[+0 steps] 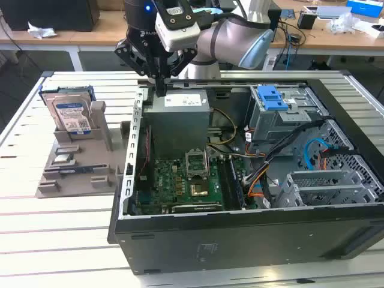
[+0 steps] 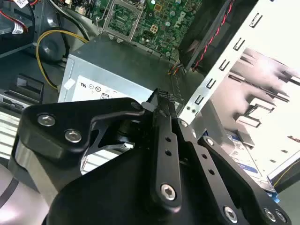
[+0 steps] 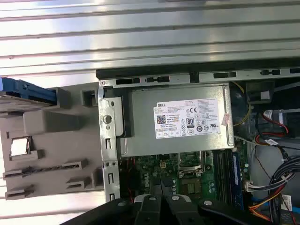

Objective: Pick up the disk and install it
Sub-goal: 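Reach for the disk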

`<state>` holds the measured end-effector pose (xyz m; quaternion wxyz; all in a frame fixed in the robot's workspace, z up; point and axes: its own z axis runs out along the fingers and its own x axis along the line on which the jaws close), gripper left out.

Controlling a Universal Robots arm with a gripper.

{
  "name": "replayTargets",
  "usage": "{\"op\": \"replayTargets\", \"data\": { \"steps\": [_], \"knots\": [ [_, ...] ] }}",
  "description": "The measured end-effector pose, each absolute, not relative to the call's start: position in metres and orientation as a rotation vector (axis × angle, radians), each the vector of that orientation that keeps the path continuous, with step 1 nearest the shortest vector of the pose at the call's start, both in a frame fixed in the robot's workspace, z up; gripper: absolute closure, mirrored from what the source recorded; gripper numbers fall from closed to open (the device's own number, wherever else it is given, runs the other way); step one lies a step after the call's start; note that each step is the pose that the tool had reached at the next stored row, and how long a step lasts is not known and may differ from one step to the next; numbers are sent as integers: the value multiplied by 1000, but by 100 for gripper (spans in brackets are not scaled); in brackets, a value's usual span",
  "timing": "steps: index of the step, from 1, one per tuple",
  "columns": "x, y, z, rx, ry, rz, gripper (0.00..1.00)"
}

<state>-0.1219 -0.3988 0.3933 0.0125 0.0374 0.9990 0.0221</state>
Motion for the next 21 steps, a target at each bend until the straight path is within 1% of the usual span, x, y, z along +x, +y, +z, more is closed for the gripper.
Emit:
{"op": "replayTargets", "data": {
  "steps": [21],
  "knots": [
    [-157, -399, 393, 117, 3114, 69, 89]
  ]
}}
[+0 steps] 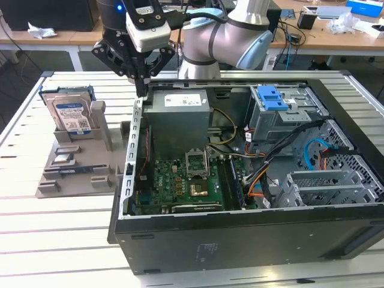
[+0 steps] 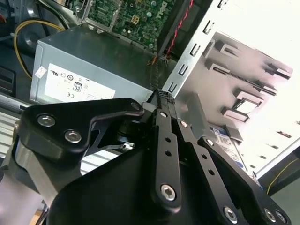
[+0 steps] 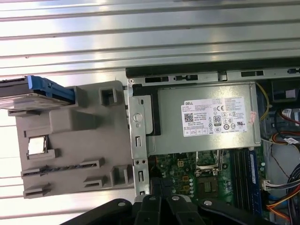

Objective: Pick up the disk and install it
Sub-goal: 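Reach for the disk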

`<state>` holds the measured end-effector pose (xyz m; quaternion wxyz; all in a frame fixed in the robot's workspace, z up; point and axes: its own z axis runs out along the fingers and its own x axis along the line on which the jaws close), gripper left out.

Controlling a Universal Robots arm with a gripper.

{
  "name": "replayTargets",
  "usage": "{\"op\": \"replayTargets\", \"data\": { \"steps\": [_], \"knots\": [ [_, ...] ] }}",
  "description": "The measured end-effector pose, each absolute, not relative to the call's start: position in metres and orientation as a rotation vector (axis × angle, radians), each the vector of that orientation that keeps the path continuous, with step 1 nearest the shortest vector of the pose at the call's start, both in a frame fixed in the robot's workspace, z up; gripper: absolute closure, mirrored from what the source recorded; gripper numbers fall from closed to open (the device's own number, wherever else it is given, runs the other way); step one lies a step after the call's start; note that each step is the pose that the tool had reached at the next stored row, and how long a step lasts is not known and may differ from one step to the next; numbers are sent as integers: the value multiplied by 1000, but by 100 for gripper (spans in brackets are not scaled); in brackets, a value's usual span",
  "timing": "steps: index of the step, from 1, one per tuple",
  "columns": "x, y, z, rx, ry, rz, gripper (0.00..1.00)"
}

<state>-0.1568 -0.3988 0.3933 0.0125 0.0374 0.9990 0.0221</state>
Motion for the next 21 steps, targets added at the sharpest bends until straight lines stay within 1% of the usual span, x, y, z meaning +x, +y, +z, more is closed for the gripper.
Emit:
{"op": "replayTargets", "data": {
  "steps": [21],
  "knots": [
    [-190, -399, 393, 117, 3114, 69, 89]
  ]
}}
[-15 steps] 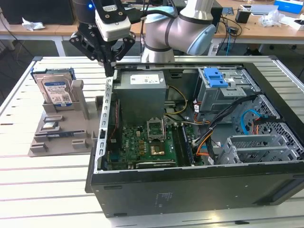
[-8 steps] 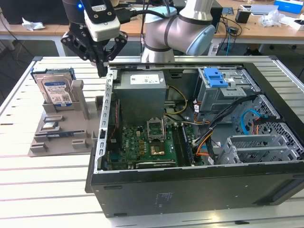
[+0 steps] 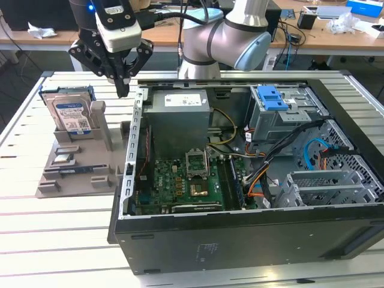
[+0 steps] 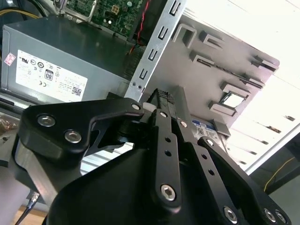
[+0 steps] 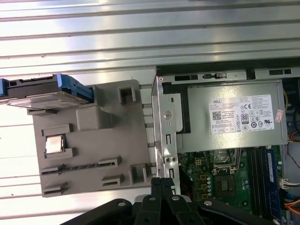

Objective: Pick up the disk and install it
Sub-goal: 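Reach for the disk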

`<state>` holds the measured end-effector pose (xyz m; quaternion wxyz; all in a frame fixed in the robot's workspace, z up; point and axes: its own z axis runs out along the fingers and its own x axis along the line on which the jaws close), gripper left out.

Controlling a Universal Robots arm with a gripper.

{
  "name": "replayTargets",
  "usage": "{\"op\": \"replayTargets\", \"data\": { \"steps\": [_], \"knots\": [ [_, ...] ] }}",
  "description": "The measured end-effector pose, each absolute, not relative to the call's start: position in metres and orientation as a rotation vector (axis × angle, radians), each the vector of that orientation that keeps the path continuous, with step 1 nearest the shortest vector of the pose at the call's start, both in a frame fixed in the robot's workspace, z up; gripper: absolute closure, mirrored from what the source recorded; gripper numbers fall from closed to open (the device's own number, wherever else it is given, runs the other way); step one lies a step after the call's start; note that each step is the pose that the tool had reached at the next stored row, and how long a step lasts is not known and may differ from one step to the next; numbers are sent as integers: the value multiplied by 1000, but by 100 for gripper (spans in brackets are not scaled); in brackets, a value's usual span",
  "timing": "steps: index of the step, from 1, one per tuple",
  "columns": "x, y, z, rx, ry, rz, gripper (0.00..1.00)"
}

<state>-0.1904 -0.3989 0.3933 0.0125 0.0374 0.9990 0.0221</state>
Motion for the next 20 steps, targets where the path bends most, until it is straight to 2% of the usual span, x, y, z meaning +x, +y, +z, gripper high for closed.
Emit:
{"op": "replayTargets", "data": {
  "steps": [20],
  "knots": [
    [-227, -399, 393, 117, 3114, 69, 89]
  ]
}}
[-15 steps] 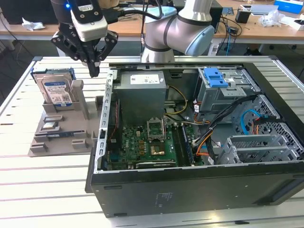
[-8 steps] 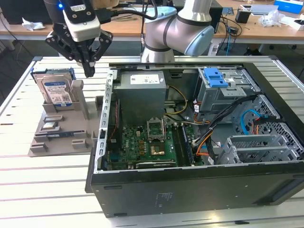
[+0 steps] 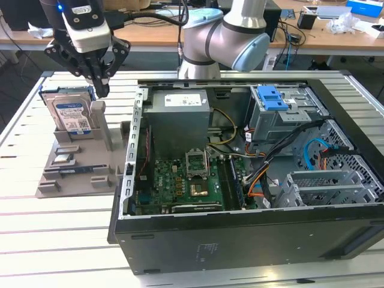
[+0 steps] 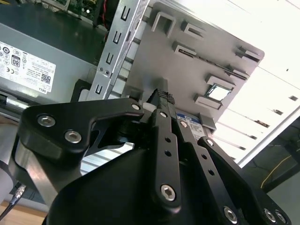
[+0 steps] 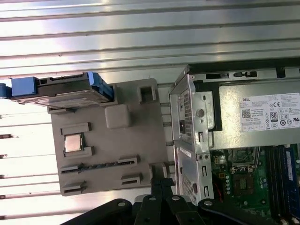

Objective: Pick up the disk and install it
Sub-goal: 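Reach for the disk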

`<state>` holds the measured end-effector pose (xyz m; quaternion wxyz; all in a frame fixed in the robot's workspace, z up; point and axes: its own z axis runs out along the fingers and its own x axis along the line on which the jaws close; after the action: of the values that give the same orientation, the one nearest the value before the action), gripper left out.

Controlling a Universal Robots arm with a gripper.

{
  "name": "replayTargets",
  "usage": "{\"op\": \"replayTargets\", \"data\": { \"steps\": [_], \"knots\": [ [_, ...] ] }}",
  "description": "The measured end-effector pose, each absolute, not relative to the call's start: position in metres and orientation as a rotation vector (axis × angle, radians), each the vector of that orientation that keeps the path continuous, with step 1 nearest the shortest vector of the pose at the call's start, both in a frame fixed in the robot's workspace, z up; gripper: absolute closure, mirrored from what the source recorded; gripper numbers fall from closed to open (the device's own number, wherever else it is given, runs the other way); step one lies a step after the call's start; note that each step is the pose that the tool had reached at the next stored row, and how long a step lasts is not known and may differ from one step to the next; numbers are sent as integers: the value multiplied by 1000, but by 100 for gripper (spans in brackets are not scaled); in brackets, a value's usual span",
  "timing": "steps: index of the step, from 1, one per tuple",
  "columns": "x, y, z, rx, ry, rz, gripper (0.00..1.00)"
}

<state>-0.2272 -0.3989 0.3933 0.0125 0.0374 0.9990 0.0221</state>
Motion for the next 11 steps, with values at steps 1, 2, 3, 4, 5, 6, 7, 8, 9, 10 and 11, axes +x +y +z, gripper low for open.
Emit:
{"op": "replayTargets", "data": {
  "steps": [1, 2, 3, 4, 5, 6, 7, 8, 9, 10, 11],
  "knots": [
    [-231, -399, 393, 117, 3114, 69, 89],
    [-235, -399, 393, 117, 3114, 69, 89],
    [-237, -399, 393, 117, 3114, 69, 89],
    [-239, -399, 393, 117, 3114, 69, 89],
    [-241, -399, 393, 117, 3114, 69, 89],
    [-243, -399, 393, 117, 3114, 69, 89],
    [-245, -399, 393, 117, 3114, 69, 89],
    [-247, -399, 393, 117, 3114, 69, 89],
    [-249, -399, 393, 116, 3114, 69, 89],
    [-251, -399, 393, 117, 3114, 69, 89],
    [-254, -399, 393, 117, 3114, 69, 89]
  ]
}}
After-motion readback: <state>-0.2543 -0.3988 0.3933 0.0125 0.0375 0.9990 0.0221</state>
